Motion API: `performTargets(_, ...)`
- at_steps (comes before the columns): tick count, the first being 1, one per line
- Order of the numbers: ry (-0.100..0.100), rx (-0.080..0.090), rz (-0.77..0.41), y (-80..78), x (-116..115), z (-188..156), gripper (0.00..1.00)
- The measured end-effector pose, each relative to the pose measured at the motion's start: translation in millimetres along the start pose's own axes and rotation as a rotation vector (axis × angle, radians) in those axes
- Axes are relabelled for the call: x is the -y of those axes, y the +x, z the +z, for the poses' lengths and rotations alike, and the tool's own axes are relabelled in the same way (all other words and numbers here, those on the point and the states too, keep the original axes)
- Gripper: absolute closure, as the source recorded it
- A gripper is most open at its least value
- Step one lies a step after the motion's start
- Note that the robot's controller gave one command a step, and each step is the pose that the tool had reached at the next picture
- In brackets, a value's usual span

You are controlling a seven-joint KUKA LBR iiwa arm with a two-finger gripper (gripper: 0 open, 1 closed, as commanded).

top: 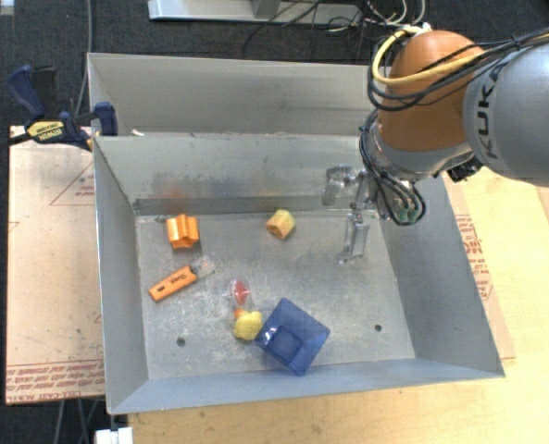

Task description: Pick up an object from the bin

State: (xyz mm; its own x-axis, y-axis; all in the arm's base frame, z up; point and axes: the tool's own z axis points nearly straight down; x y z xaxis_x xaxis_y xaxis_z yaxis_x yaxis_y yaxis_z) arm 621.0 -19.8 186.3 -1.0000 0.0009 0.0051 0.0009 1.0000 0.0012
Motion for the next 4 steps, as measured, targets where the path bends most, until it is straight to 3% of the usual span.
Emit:
performTargets(1,-0.002,-0.012,0.032,66.3,-2,79,0.0)
performTargets(2,-0.003,-0.016,0.116,109.3,11,119,0.0)
performTargets(3,-0.004,-0.011,0.258,127.4,-29,117,0.0)
performTargets(4,-0.005,-0.002,0.023,126.4,-29,15,0.0)
